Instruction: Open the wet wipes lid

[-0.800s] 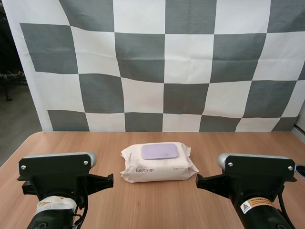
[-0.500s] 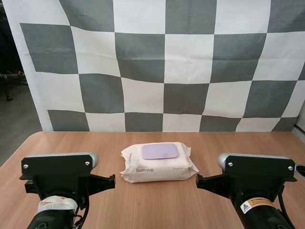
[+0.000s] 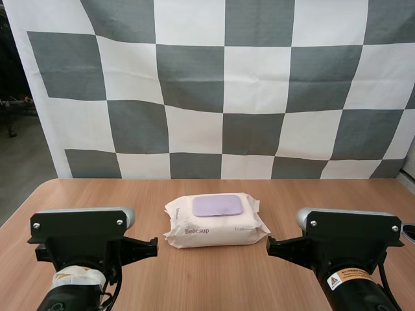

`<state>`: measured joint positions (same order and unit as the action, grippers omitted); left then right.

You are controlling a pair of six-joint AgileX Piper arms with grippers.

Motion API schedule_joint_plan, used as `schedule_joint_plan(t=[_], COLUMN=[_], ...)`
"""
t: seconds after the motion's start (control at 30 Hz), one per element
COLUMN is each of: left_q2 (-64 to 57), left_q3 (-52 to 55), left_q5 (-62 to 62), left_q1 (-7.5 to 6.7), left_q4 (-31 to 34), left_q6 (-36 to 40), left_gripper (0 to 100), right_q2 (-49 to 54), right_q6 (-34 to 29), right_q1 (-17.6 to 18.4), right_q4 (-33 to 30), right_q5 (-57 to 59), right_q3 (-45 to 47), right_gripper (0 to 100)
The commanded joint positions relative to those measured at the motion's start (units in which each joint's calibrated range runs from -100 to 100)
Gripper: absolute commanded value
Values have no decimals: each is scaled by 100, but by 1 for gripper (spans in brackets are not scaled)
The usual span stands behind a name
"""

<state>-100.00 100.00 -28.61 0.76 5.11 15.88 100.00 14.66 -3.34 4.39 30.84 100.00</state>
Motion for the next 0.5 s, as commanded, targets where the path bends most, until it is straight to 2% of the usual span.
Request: schedule_joint_plan(t=[0.0, 0.23, 0.37, 0.4, 0.47], left_q2=[0, 0, 0, 0, 0], left_q3=[0, 0, 0, 0, 0], left_q5=[582, 1737, 1833, 1881, 2308], left_q1=[3, 3, 3, 3, 3], left_q4=[-30, -18, -18, -18, -18], left_q6=[2, 2, 2, 2, -17], left_gripper=[0, 0, 0, 0, 0], right_q2=[0, 0, 0, 0, 0], right_q6=[-3, -3, -3, -3, -3], right_q1=[2, 2, 2, 2, 2], right_q4=[7, 7, -4, -30, -292], right_q5=[7, 7, -24, -226, -1412], right_q3=[0, 0, 0, 0, 0], right_gripper=[0, 0, 0, 0, 0])
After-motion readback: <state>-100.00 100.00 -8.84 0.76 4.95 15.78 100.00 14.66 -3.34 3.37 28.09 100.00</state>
